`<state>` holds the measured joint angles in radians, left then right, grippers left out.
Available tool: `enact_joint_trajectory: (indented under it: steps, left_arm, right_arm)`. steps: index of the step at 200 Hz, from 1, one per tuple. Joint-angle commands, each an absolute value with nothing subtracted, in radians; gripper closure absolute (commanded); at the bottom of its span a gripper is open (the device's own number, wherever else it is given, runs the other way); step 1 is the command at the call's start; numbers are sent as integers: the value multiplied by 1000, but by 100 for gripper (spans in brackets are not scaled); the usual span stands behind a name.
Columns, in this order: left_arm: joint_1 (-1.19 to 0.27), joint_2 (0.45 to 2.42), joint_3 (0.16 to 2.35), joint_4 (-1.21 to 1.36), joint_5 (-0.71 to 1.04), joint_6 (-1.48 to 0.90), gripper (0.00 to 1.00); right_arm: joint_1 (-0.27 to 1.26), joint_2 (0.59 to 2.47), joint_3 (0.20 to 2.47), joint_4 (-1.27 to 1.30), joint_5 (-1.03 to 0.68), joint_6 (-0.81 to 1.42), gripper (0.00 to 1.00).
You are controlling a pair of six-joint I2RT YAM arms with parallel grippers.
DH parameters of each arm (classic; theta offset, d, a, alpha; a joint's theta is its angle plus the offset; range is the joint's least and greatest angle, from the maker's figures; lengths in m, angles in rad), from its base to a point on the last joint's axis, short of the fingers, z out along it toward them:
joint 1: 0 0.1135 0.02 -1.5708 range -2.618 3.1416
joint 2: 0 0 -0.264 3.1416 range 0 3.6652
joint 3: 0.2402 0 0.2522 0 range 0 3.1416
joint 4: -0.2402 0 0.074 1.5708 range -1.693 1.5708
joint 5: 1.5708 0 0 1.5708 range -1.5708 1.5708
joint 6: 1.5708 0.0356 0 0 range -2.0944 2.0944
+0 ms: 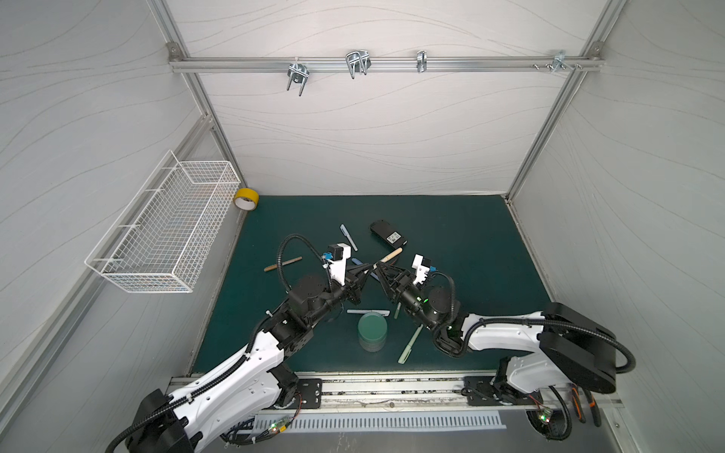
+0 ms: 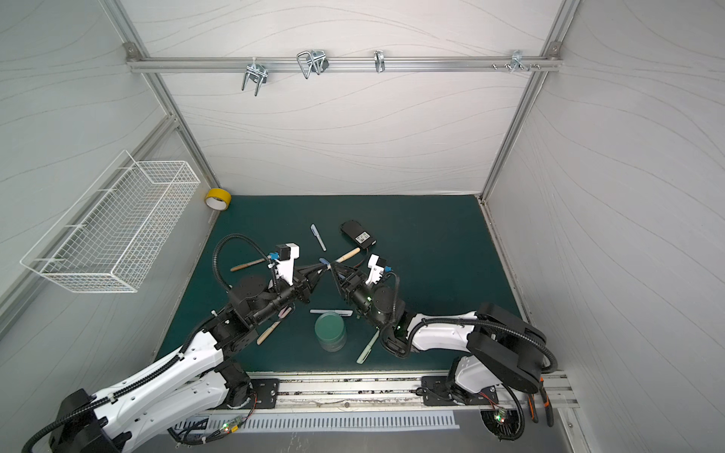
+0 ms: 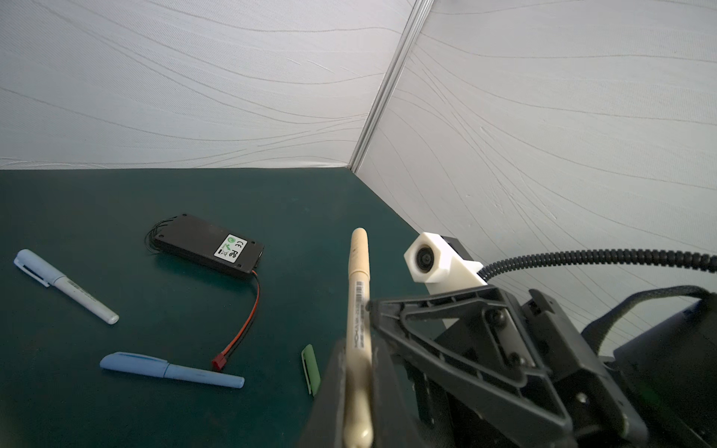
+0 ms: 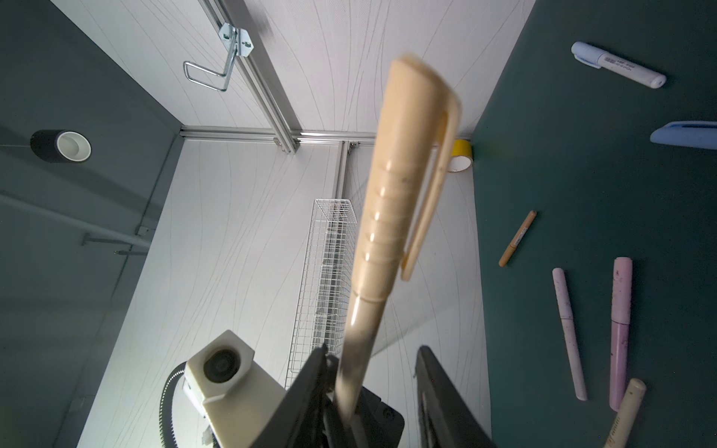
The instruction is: Open the pen caps
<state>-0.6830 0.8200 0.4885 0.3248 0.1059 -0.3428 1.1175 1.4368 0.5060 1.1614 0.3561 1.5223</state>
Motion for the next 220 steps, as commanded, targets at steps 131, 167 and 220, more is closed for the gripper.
enact_joint_trajectory:
  steps: [131,167,220]
  left_arm:
    - [-687,785,486,344,67,-342,57]
    - [-687,765,489,311,29,-348,50]
    - [-686,773,494,297,26,-343,47]
  right_arm:
    - [1063,1504,558,1279,337,1567,96]
    - [907,1318,538,893,148,1415,100]
    - [678,1070,696,121,-138,769,100]
